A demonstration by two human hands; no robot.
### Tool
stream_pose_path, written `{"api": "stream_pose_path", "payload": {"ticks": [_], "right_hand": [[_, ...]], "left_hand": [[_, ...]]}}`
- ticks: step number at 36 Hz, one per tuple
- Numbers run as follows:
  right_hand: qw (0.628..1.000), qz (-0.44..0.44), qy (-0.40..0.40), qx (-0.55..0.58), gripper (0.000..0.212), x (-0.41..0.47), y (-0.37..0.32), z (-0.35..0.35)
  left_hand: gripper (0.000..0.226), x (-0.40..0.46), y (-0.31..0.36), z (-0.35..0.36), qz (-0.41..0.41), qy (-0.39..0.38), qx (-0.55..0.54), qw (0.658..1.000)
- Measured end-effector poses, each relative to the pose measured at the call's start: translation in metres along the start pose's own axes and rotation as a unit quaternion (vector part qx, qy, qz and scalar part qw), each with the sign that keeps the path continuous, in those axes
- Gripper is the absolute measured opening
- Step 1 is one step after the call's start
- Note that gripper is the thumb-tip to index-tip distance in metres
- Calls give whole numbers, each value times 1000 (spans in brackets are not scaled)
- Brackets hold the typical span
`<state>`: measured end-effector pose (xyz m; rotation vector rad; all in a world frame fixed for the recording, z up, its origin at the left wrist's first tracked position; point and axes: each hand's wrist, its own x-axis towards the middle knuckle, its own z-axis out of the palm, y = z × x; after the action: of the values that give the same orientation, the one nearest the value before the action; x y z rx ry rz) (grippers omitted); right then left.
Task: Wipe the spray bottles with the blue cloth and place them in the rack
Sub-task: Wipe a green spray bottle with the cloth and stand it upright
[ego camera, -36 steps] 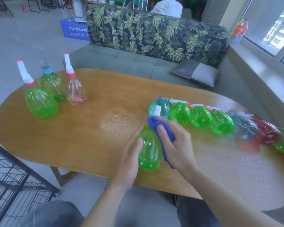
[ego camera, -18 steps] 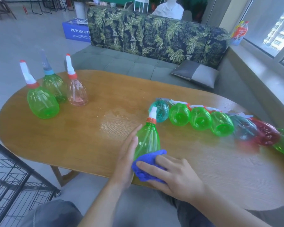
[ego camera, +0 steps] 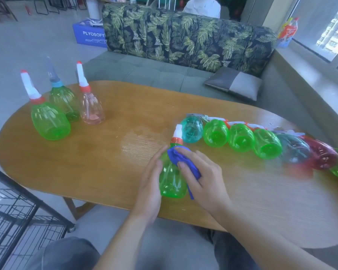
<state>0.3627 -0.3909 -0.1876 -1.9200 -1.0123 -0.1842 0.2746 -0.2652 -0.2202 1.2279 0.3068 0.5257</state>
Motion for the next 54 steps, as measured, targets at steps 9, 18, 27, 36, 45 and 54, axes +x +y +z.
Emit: {"api": "stream_pose_path", "payload": {"ticks": [9, 18, 27, 36, 45, 54], "right_hand": [[924, -313, -129, -176, 36, -37, 13, -21], [997, -69, 8, -25, 35, 6, -2, -28], [997, -44, -18, -55, 36, 0, -4, -5], [951, -236, -122, -156, 35, -33, 6, -19], [988, -137, -59, -33, 31, -36, -3, -35], [956, 235, 49, 167, 27, -34, -12, -19]], "left_hand": [[43, -1, 2, 0, 6, 0, 4, 1000], [50, -3, -1, 0, 10, -21, 15, 1000], [42, 0, 0, 2, 2, -2, 2, 1000], [43, -3, 6, 1, -3, -16, 5, 1000], [63, -8, 8, 2, 2, -14, -9, 1000], [96, -8, 8, 1, 3, -51, -20, 998]]}}
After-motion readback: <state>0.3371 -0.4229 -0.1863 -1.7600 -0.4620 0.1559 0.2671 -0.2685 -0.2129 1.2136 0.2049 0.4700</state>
